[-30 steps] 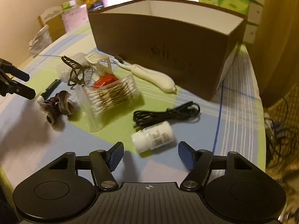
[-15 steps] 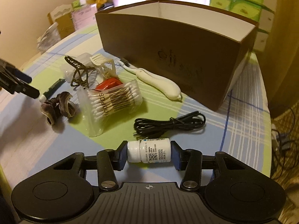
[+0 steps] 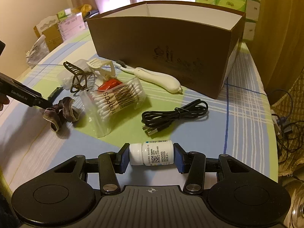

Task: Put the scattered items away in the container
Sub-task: 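Grasp the white pill bottle with the right tool while the left tool grasps the green tube, then lift the pill bottle and green tube with both tools over the brown box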

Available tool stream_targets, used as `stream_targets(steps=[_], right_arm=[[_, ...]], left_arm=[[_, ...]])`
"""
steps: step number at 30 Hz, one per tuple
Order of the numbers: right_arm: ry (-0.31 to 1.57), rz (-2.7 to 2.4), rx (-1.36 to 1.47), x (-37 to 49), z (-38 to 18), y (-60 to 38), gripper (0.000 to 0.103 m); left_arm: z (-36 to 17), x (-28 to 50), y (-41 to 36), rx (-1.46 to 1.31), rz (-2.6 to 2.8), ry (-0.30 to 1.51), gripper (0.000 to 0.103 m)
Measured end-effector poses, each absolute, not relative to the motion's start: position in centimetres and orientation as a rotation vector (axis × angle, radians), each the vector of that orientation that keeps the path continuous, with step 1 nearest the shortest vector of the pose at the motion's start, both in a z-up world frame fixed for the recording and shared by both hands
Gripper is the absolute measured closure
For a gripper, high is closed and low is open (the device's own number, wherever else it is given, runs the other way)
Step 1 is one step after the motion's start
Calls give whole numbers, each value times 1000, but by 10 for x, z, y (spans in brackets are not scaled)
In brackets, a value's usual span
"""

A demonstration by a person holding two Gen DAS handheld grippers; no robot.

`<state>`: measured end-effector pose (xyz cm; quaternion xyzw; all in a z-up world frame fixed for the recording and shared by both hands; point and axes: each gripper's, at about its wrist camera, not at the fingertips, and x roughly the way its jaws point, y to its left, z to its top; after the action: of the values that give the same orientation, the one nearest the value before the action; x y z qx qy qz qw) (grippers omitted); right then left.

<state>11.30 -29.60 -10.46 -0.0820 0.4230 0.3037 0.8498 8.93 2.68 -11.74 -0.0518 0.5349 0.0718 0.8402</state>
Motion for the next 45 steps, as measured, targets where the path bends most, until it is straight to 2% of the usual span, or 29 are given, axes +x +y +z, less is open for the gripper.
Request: stream_targets(steps=[3, 5, 6, 8, 9, 33, 45], right_arm=[[892, 627, -174, 112, -105, -295, 53], [893, 621, -175, 110, -105, -294, 53], [893, 619, -176, 109, -105, -294, 53], [893, 616, -178, 107, -105, -293, 53], [892, 615, -178, 106, -105, -293, 53], [898, 602, -200, 88, -104, -284, 53], [916, 613, -176, 81, -95, -284, 53]], left_arm=[[-116, 89, 25, -92, 135, 1111, 46], [-114, 87, 26, -79, 116, 1099, 66], [-113, 86, 26, -71, 104, 1094, 71], [-112, 83, 27, -51, 75, 1087, 88], [-112, 81, 27, -40, 62, 1085, 90], [-110, 65, 14, 175, -47, 1132, 91], [-83, 55, 16, 115, -100, 1071, 91]])
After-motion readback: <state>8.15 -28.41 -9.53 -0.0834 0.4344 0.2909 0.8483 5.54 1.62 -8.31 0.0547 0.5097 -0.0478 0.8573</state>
